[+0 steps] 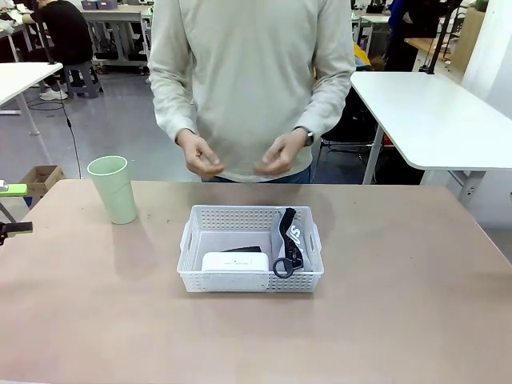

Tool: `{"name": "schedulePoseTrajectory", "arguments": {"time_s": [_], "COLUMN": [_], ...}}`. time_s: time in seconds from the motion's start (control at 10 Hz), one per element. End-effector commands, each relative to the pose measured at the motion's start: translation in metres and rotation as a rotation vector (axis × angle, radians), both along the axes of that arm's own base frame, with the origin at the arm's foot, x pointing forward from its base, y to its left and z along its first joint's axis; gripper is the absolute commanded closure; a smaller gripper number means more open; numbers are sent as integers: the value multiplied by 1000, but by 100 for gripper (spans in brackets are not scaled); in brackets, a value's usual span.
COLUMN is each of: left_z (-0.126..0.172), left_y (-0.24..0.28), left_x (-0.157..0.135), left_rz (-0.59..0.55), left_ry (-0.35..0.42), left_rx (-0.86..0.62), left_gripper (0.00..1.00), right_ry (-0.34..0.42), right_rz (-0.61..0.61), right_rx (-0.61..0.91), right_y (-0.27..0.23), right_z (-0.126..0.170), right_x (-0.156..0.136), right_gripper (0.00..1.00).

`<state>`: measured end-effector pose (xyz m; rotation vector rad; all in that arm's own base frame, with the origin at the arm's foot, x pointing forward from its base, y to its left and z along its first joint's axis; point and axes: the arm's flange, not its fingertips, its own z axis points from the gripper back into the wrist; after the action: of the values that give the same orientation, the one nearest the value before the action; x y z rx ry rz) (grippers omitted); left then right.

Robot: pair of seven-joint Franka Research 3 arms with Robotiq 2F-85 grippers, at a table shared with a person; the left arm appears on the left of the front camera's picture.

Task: Efficiently arrange items inside the basket to fit them all.
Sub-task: Pick up the Reusable plastic cup and place it inside the Organizing basket.

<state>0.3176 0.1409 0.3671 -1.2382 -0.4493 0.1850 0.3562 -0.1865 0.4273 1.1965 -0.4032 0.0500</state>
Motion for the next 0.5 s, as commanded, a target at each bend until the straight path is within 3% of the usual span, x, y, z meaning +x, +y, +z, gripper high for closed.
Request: {"name": "schedulePoseTrajectory", "arguments": {"time_s": [0.0, 0.3, 0.4], "left_z": [3, 0, 23], "left_y": [0, 0, -24], "left_x": [-2, 0, 15], "left_rz": [-8, 0, -106], "left_ry": [10, 0, -158], "left_rx": [-11, 0, 202], "left_gripper": [0, 0, 0], "right_ry": [-14, -14, -14], "right_rz": [9, 9, 9], "right_rx": [8, 8, 8], "right_y": [-3, -3, -3], "right_z": [3, 3, 3], "right_x": [2, 2, 2], "right_gripper": [0, 0, 0]}}
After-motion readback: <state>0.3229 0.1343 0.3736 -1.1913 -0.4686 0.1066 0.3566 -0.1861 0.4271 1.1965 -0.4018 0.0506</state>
